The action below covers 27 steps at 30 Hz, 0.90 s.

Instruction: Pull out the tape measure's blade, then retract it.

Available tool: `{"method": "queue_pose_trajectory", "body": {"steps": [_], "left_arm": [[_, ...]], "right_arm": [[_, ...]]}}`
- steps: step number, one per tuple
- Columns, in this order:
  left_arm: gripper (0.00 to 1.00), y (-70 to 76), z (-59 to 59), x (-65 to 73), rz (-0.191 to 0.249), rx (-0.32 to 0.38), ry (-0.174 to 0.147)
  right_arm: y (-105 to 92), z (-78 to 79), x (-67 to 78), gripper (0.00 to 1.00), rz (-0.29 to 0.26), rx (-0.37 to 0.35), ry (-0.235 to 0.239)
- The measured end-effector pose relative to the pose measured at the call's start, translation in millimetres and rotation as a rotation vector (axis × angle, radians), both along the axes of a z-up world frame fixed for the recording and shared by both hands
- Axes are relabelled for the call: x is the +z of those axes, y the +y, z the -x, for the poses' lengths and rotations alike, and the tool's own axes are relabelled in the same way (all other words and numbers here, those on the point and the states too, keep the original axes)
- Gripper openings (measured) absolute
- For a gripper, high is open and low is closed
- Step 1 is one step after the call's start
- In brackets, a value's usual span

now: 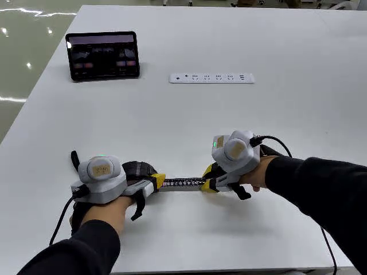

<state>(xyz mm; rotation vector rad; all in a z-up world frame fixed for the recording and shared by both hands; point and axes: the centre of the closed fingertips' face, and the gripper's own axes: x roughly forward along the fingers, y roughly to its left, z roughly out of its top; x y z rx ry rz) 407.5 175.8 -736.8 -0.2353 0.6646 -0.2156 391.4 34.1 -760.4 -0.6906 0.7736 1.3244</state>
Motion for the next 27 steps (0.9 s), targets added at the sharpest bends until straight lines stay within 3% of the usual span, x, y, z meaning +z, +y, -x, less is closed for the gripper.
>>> {"method": "queue_pose_trajectory", "body": {"steps": [27], "left_arm": [[0.63, -0.2, 1.0, 0.4, 0.007, 0.003, 0.001]], "right_arm": [[18.7, 1.1, 0.0, 0.11, -0.023, 0.009, -0.001]]}}
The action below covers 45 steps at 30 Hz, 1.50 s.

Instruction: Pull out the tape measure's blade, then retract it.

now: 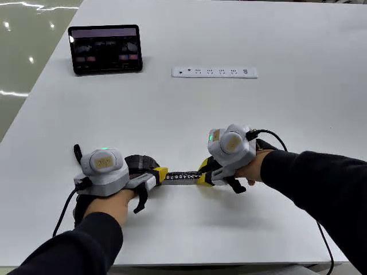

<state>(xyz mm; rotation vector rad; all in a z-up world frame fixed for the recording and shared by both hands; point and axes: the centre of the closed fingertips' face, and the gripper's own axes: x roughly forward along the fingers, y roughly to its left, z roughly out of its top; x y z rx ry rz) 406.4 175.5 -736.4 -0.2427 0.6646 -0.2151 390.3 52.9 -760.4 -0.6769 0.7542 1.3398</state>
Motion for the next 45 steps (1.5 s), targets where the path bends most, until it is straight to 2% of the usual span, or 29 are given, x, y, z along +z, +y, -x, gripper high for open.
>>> {"method": "queue_pose_trajectory", "body": {"steps": [24, 37, 45], "left_arm": [[0.63, -0.5, -0.3, -0.1, 0.007, 0.003, 0.000], [0.63, 0.3, -0.5, 0.4, 0.015, 0.006, 0.001], [0.63, 0.1, -0.5, 0.1, 0.014, 0.004, 0.000]], "right_arm": [[23.3, 4.0, -1.5, 0.10, -0.023, 0.011, 0.007], [25.6, 0.2, -1.1, 0.10, -0.026, -0.011, 0.019], [27.9, 1.4, -0.2, 0.10, -0.029, 0.016, 0.008]]}}
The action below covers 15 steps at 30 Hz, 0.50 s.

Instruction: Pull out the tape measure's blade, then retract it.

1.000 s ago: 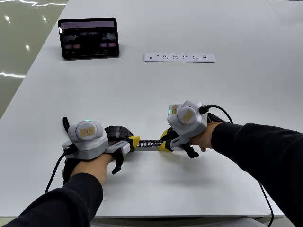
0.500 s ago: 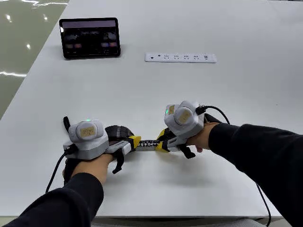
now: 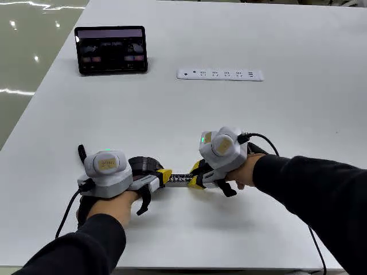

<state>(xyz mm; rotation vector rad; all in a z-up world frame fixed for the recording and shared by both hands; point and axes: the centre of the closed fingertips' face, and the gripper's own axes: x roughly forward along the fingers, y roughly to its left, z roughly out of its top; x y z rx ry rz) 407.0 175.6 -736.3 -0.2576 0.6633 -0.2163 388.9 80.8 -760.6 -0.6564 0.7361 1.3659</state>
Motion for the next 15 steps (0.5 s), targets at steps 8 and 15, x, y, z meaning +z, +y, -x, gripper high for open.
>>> {"method": "queue_pose_trajectory", "body": {"steps": [8, 15], "left_arm": [[0.63, -1.1, 0.6, -0.5, -0.021, -0.012, -0.004], [0.63, 0.3, 1.2, 0.7, 0.004, -0.014, -0.009]], "right_arm": [[9.7, 0.0, 1.5, 0.10, -0.003, -0.002, 0.008], [12.8, -0.8, 1.2, 0.10, -0.004, -0.001, 0.008]]}}
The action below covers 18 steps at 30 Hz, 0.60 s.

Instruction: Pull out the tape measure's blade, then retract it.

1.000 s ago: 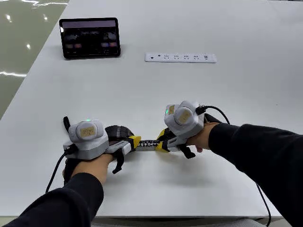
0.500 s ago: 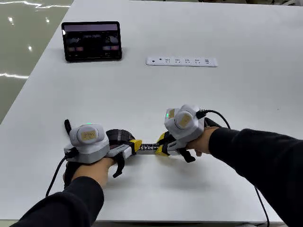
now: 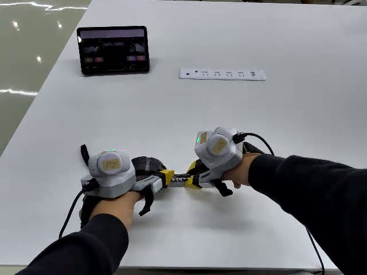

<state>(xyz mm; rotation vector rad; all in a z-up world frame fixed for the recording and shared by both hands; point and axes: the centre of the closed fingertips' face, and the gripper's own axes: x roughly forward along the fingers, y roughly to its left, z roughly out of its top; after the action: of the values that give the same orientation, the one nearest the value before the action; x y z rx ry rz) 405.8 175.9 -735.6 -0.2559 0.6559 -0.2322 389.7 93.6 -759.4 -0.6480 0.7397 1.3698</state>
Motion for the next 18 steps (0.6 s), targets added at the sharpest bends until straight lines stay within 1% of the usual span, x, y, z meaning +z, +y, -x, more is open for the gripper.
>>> {"method": "queue_pose_trajectory", "body": {"steps": [1, 2, 5, 7, 8, 10, 11, 12, 13, 14, 18], "left_arm": [[0.63, 0.1, -0.2, 0.0, 0.014, -0.004, 0.002], [0.63, 0.7, 0.0, 0.5, 0.018, -0.007, 0.003], [0.63, -0.8, 0.5, 0.1, 0.014, -0.010, 0.004], [0.63, -1.6, 0.3, 0.0, -0.003, -0.014, 0.001], [0.63, -1.4, 0.3, -0.2, -0.002, -0.012, 0.002], [0.63, -1.3, 0.4, 0.0, -0.009, -0.012, -0.002], [0.63, -1.7, 0.3, 0.1, -0.016, -0.012, -0.004], [0.63, -2.3, -0.1, 0.2, -0.033, -0.012, -0.014], [0.63, -1.9, -0.4, 0.2, -0.036, -0.010, -0.017], [0.63, -2.1, -0.7, 0.0, -0.050, -0.015, -0.020], [0.63, -1.7, -0.4, -0.3, -0.074, -0.020, -0.024]], "right_arm": [[1.0, -0.5, 0.0, 0.10, 0.000, 0.000, 0.000], [1.8, -1.1, 0.0, 0.10, 0.001, 0.000, 0.002], [5.3, -0.3, 0.2, 0.09, 0.002, -0.001, 0.004], [8.8, 0.6, 0.4, 0.09, 0.010, -0.001, 0.002], [10.1, 0.5, 0.9, 0.09, 0.011, 0.004, -0.005], [9.0, 0.5, 0.7, 0.09, 0.014, 0.001, -0.004], [8.6, 0.0, 0.5, 0.10, 0.012, -0.003, -0.001], [8.4, -0.3, 0.5, 0.10, 0.013, -0.002, -0.002], [8.4, 0.0, 0.4, 0.10, 0.014, -0.001, -0.004], [8.4, 0.3, 0.6, 0.10, 0.016, 0.004, -0.010], [8.2, 0.2, 0.3, 0.10, 0.016, 0.001, -0.007]]}}
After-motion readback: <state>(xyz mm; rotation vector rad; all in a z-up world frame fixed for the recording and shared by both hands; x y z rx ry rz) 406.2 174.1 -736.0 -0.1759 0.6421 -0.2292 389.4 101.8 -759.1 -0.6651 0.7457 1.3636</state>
